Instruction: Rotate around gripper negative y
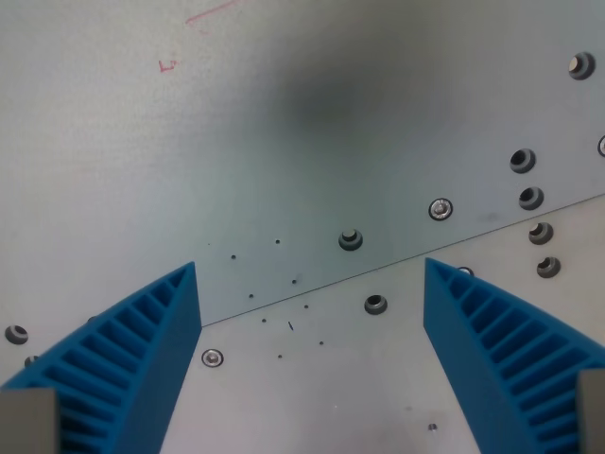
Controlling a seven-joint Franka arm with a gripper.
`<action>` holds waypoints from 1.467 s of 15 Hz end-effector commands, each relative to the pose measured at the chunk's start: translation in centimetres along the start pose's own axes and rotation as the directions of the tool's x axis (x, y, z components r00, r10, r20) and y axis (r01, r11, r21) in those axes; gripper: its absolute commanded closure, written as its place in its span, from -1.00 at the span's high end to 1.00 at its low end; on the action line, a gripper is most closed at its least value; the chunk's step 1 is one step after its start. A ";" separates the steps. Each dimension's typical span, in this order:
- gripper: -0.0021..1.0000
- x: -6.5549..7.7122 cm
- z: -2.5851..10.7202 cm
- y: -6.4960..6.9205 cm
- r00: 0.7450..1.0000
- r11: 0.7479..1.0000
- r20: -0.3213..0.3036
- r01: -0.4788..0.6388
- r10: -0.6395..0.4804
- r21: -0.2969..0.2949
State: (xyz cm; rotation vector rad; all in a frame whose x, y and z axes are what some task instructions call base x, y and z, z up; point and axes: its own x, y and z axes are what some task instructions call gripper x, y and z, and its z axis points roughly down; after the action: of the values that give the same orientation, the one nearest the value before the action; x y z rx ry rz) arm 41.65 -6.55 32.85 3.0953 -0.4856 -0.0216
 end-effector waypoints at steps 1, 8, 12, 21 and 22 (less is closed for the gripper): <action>1.00 0.0 -0.3 0.0 1.000 1.000 0.006 0.000 0.000 0.001; 1.00 0.0 -0.3 0.0 0.996 1.000 0.087 0.000 0.000 0.001; 1.00 0.0 -0.3 0.0 0.991 1.000 0.134 0.000 0.000 0.001; 1.00 0.0 -0.3 0.0 0.972 1.000 0.237 0.000 0.000 0.001; 1.00 0.0 -0.3 0.0 0.969 1.000 0.248 0.000 0.000 0.001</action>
State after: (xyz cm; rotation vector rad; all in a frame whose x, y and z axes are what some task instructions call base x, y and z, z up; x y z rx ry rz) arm 40.90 -6.44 32.31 3.0921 -0.4863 -0.1370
